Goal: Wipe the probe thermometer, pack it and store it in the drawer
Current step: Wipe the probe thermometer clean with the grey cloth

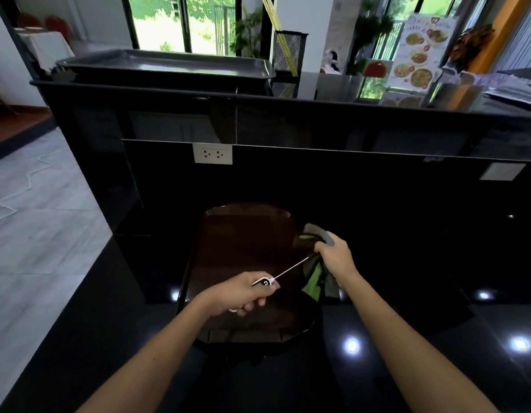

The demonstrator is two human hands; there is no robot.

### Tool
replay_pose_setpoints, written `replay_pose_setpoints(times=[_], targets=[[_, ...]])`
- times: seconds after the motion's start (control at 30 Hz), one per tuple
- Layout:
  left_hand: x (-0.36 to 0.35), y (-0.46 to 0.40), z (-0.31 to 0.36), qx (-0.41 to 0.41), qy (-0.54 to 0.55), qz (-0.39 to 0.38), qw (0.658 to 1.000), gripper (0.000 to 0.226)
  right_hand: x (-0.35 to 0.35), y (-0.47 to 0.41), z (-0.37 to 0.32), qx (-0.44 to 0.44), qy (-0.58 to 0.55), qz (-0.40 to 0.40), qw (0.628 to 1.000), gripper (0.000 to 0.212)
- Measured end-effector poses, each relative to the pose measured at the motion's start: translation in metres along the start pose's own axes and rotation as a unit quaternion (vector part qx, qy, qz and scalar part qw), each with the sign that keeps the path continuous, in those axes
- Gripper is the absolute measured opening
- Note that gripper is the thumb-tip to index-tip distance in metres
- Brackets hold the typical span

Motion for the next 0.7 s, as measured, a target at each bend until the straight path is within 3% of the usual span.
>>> replay_pose_setpoints(times=[0.1, 0.17, 0.27, 0.33, 0.57, 0.67, 0.7], targets=[[0.002, -0.004, -0.001, 0.008, 0.073, 0.015, 0.997, 0.028, 0.025, 0.011, -0.015, 0.033, 0.095, 0.180, 0.979, 0.032], [0.010, -0.007, 0.003, -0.007, 0.161, 0.066, 0.985, 0.025, 0.028, 0.023, -0.028, 0.066, 0.105, 0.229, 0.965, 0.042], [0.026, -0.010, 0.006, -0.035, 0.342, 0.131, 0.930, 0.012, 0.014, 0.037, -0.048, 0.121, 0.143, 0.194, 0.963, 0.043], [0.035, -0.011, 0.008, -0.054, 0.403, 0.164, 0.899, 0.013, -0.001, 0.048, -0.059, 0.146, 0.202, 0.150, 0.957, 0.045], [0.043, -0.013, 0.014, -0.110, 0.503, 0.242, 0.822, 0.021, -0.068, 0.088, -0.080, 0.244, 0.439, 0.069, 0.862, 0.065], [0.051, -0.010, 0.014, -0.143, 0.556, 0.241, 0.782, 0.012, -0.068, 0.086, -0.067, 0.235, 0.464, 0.057, 0.852, 0.066], [0.052, -0.009, 0.011, -0.144, 0.572, 0.239, 0.771, 0.018, -0.064, 0.084, -0.064, 0.225, 0.465, 0.058, 0.854, 0.065]])
Point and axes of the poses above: each hand's wrist, its own y-axis away from the middle knuckle, its own x-axis out of the back of the hand, z = x × y, the point moved 8 cm from there along -y, towards the middle knuckle, and after that the axes turned 15 degrees about y, right-handed, at the moved point
